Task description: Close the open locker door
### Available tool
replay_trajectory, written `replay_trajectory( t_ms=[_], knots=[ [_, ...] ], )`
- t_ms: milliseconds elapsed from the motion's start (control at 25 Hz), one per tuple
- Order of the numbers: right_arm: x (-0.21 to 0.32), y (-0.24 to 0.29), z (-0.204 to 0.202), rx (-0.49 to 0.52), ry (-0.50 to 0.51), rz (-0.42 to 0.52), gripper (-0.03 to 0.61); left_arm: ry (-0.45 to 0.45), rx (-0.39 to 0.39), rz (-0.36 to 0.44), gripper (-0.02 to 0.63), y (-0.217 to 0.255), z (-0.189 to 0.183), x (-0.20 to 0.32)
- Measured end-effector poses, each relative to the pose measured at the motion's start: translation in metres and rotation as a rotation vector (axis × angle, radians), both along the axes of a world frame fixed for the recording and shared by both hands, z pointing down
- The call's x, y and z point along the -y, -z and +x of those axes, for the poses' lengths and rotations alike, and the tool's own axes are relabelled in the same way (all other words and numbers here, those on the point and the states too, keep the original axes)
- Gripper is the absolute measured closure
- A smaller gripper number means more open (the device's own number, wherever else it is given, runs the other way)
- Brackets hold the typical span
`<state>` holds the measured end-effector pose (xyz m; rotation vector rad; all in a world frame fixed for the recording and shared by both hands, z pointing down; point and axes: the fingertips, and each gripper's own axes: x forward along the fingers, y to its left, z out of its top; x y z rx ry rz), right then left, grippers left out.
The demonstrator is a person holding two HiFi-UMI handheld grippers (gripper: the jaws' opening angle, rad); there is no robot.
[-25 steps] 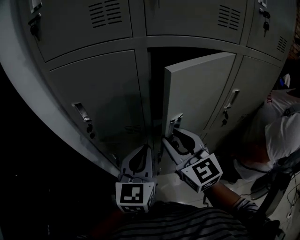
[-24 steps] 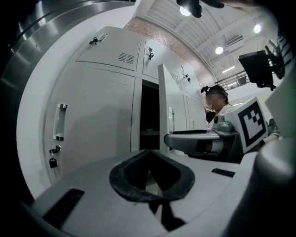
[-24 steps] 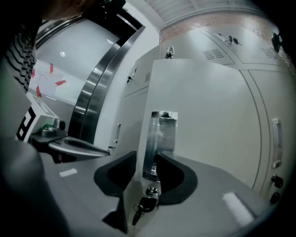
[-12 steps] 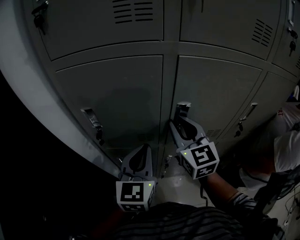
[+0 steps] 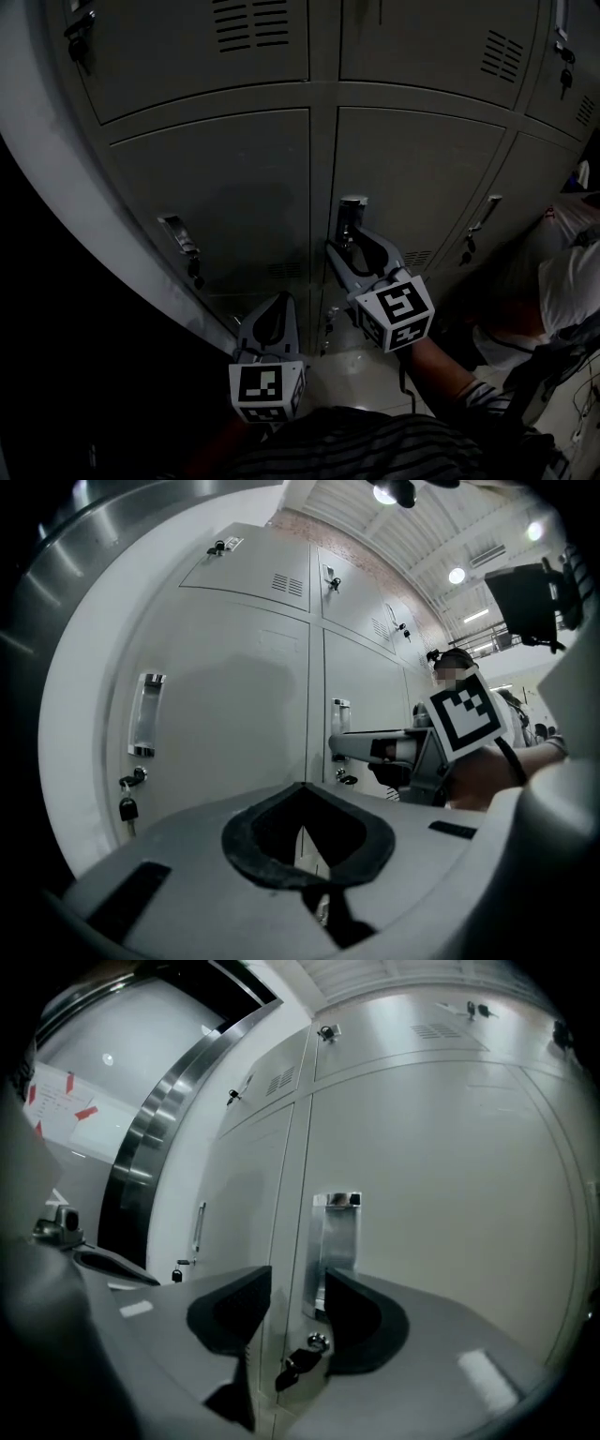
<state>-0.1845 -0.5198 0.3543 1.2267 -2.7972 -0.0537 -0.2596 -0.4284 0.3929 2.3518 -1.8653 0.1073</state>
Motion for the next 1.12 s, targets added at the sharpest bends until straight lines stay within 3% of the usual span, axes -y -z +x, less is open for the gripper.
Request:
replay_trajectory(
  t_ms=[240, 440, 600, 840, 1120],
  knots=[
    [-0.062, 0.01, 0.033, 0.071, 0.031, -0.031, 0.414, -0.019, -0.004, 0.007, 0.611, -0.003, 0.019, -0.03],
    [-0.143, 0.012, 0.083, 0.106, 0.029, -0.056, 0.474, -0.041, -0.032, 0.032, 0.611, 0.01, 0.063, -0.075],
    [-0.217, 0.014, 0.14, 0.111, 0.005, -0.035, 0.531, -0.056, -0.033, 0.075, 0.611, 0.021, 0.117, -0.133],
    [-0.336, 0.012, 0.224, 0.109, -0.019, -0.044, 0.578, -0.062, -0.031, 0.065, 0.611, 0.017, 0.198, -0.248],
    [-0.444, 0.02, 0.276, 0.138, 0.013, -0.082, 0.578, 0.013, -0.001, 0.076, 0.611, 0.033, 0.241, -0.363]
  ],
)
